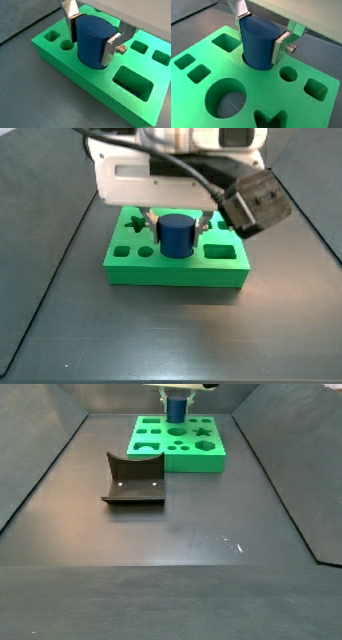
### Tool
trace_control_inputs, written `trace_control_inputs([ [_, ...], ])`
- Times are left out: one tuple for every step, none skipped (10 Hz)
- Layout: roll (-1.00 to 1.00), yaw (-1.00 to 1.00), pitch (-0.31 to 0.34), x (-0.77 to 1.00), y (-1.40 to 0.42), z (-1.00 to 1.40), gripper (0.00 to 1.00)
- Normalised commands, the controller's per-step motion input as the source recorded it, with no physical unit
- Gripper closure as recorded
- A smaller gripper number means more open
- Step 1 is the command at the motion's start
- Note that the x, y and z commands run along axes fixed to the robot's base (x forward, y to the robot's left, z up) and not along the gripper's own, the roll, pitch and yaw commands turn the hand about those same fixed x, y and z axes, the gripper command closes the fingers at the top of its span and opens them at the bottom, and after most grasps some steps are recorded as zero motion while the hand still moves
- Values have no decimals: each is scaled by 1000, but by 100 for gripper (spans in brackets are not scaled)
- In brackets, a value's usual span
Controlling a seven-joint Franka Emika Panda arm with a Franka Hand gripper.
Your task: Insert the oval object.
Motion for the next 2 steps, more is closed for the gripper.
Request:
trace_control_inputs([
  [-173, 0, -230, -20, 106, -603, 100],
  [0, 11, -23, 0, 0, 0, 100],
])
